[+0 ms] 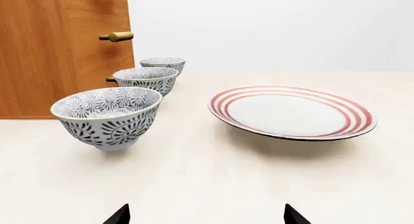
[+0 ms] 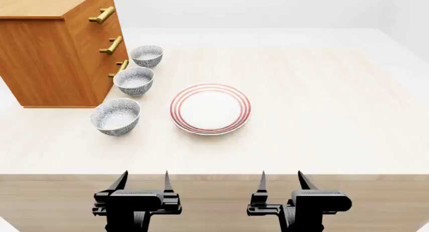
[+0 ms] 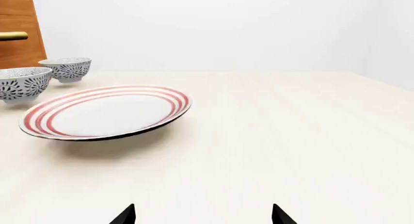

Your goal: Put the bowl in the middle on the plate.

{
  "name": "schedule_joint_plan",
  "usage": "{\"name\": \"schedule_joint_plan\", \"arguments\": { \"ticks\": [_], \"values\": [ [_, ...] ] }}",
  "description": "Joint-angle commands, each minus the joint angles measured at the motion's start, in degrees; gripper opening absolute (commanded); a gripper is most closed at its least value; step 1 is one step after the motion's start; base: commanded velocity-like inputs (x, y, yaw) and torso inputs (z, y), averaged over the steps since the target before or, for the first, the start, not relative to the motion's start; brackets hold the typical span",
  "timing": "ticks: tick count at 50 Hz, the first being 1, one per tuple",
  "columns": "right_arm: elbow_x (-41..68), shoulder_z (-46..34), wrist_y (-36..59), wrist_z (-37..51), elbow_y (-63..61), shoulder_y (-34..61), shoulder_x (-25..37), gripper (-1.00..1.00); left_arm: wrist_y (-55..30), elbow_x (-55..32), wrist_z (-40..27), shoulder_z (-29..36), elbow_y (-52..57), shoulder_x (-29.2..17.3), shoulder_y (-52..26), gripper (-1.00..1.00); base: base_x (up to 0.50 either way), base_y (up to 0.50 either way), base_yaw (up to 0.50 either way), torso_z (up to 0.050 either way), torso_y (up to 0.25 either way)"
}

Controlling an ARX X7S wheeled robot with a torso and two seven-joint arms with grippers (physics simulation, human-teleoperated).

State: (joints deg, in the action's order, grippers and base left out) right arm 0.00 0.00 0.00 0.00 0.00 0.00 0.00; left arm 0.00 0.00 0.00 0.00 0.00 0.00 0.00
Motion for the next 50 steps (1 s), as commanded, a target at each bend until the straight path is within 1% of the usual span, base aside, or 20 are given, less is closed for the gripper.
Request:
{"name": "schedule_joint_plan", "arguments": {
  "ticks": [1, 11, 16, 24, 27, 28, 30, 31, 34, 39, 42, 50],
  "values": [
    [0.38, -1.11, 0.35, 1.51, 0.27, 0.15, 0.92, 1.0, 0.72, -0.46, -1.35, 1.19, -1.08, -0.87, -0.19, 1.0, 0.0, 0.0, 0.0, 0.0, 0.0],
    [1.68, -2.98, 0.33, 4.0, 0.58, -0.23, 2.56, 1.0, 0.75, -2.53, -2.97, 3.17, -1.54, -2.57, -0.04, 1.0, 0.0, 0.0, 0.0, 0.0, 0.0],
    [2.35, -3.66, 0.15, 4.49, 1.4, -0.19, 3.02, 1.0, 2.02, -2.46, -3.74, 4.0, -2.88, -3.11, -0.05, 1.0, 0.0, 0.0, 0.0, 0.0, 0.0],
    [3.11, -4.37, 0.65, 5.44, 0.56, -0.39, 3.75, 1.0, 1.67, -2.9, -4.7, 4.83, -2.27, -3.85, -0.03, 1.0, 0.0, 0.0, 0.0, 0.0, 0.0],
    [2.17, -5.27, 4.18, 5.78, -4.34, -0.66, 4.69, 1.0, -3.89, -3.01, -5.14, 5.25, 2.78, -4.4, -0.08, 1.0, 0.0, 0.0, 0.0, 0.0, 0.0],
    [1.87, -5.51, 9.47, 5.73, -9.15, 0.07, 5.37, 1.0, -8.36, -2.95, -5.28, 5.48, 7.63, -4.81, -0.59, 1.0, 0.0, 0.0, 0.0, 0.0, 0.0],
    [2.41, -5.55, 12.89, 5.38, -12.33, 0.83, 5.99, 1.0, -12.41, -3.26, -5.43, 5.55, 11.65, -5.21, -1.52, 1.0, 0.0, 0.0, 0.0, 0.0, 0.0],
    [2.87, -5.15, 19.09, 5.55, -16.87, 2.42, 6.38, 1.0, -17.59, -3.35, -5.43, 5.8, 15.75, -5.68, -2.89, 1.0, 0.0, 0.0, 0.0, 0.0, 0.0],
    [3.51, -4.87, 24.51, 5.69, -22.04, 3.57, 7.0, 1.0, -22.12, -3.95, -5.29, 5.97, 20.45, -6.37, -4.11, 1.0, 0.0, 0.0, 0.0, 0.0, 0.0],
    [5.14, -4.37, 24.74, 5.4, -24.17, 2.94, 7.15, 1.0, -21.1, -4.59, -5.21, 6.25, 20.2, -6.66, -3.57, 1.0, 0.01, 0.0, 0.0, 0.0, 0.0],
    [4.93, -4.96, 23.83, 5.56, -22.69, 2.43, 7.21, 1.0, -19.71, -4.46, -5.26, 6.74, 18.81, -6.84, -3.07, 1.0, 0.5, 0.0, 0.0, 0.0, 0.0],
    [5.2, -5.39, 23.76, 6.08, -22.46, 2.57, 7.57, 1.0, -20.2, -5.39, -5.63, 6.75, 18.64, -7.11, -3.87, 1.0, 0.5, 0.0, 0.0, 0.0, 0.0]
  ]
}}
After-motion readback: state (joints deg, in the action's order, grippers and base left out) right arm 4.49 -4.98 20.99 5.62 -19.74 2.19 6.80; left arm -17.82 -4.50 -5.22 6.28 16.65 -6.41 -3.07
